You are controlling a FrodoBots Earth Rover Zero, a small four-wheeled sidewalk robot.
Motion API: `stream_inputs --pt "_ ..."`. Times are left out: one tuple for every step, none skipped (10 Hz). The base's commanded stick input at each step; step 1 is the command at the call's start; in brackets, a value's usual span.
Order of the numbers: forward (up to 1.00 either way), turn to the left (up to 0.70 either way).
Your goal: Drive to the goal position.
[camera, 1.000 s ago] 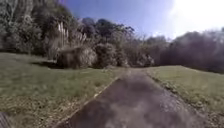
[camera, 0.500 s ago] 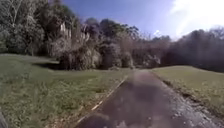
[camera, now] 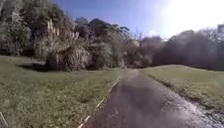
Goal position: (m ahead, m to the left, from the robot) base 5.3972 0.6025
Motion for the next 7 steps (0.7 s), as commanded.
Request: stream_inputs --pt "0.85 -0.27" --pt "0.85 -0.27" --pt "0.85 -0.27" --pt "0.85 -0.27" --pt "0.85 -0.26" --pt "0.85 -0.08" --pt "0.85 0.00"
